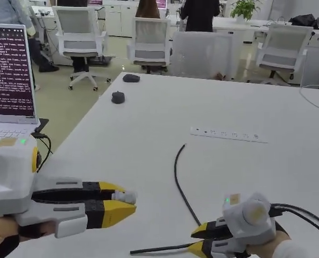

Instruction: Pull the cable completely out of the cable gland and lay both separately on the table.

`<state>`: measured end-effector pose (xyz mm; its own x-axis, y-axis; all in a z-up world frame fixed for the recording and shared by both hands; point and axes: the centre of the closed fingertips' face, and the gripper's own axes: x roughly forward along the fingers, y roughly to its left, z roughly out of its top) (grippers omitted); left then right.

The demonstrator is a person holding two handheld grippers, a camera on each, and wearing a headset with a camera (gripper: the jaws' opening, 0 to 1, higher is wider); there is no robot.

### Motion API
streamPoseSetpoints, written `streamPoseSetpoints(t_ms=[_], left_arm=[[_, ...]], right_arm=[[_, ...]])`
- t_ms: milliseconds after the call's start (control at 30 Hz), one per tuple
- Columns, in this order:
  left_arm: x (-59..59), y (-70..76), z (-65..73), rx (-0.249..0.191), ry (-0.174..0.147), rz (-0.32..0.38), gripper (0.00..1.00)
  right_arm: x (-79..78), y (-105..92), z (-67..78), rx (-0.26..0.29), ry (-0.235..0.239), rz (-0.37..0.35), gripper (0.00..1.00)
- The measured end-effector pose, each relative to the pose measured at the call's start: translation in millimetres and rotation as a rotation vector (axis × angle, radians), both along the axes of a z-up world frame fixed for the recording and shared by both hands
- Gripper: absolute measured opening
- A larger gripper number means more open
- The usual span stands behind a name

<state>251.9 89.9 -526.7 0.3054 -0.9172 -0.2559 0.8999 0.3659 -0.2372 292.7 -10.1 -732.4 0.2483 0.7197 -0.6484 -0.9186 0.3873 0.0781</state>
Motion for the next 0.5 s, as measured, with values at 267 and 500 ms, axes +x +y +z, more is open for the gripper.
streamPoseSetpoints(t_ms=[267,500], left_arm=[[28.2,-18.6,-20.5,0.069,0.002,-0.023,0.17],[77.8,-30.3,-66.4,0.074,0.072,0.108,0.17]], right_arm=[[-13.1,-12.9,36.7,0.075,-0.018,-0.044,0.32],[-21.3,-50.9,93.5,0.21,-0.093,-0.241,0.43]])
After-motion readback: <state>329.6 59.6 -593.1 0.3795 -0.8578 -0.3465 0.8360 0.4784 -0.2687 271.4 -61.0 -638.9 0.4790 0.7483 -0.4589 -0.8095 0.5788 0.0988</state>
